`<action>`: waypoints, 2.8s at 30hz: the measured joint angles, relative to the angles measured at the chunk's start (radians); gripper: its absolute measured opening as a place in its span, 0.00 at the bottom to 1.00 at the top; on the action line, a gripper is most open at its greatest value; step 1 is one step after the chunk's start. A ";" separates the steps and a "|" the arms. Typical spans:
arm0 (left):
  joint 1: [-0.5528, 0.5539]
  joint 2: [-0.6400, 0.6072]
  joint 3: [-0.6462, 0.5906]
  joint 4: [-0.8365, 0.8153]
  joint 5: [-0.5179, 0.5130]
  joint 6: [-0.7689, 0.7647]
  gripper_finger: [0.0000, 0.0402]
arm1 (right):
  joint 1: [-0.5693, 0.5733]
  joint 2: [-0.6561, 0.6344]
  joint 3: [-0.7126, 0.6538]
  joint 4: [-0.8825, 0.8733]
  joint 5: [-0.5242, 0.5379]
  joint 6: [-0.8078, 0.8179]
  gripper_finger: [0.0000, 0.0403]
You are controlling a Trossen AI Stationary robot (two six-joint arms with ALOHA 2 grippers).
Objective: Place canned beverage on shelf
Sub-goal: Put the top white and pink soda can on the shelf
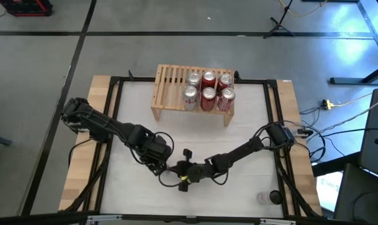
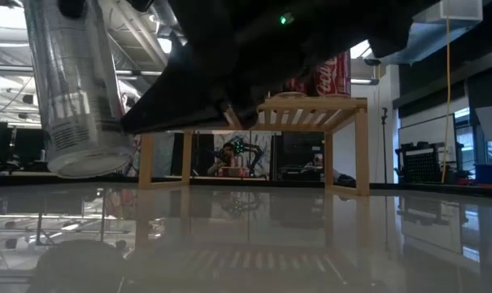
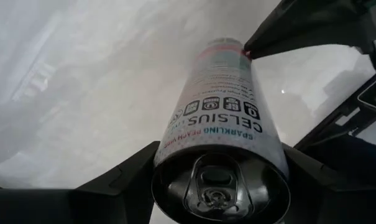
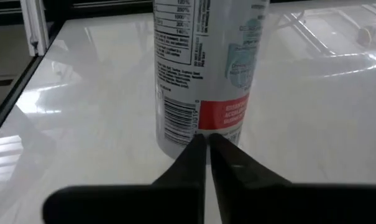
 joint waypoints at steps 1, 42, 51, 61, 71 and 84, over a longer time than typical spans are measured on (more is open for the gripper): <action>0.000 0.000 0.000 -0.001 -0.011 0.000 0.60 | -0.001 0.003 0.001 0.004 0.001 0.000 0.03; -0.065 0.013 0.001 -0.041 -0.282 -0.005 0.60 | -0.028 -0.034 0.001 -0.001 -0.020 0.022 0.03; -0.074 0.061 0.001 0.009 -0.291 0.023 0.60 | -0.026 -0.034 0.000 -0.030 -0.014 0.024 0.03; -0.072 0.066 0.001 0.031 -0.286 0.024 0.60 | -0.026 -0.034 0.000 -0.035 -0.015 0.026 0.03; -0.072 0.065 0.001 0.041 -0.273 0.028 0.77 | -0.026 -0.034 0.000 -0.036 -0.016 0.026 0.03; -0.093 -0.027 0.027 -0.012 -0.260 0.068 0.80 | -0.025 -0.059 0.000 -0.074 -0.085 0.022 0.03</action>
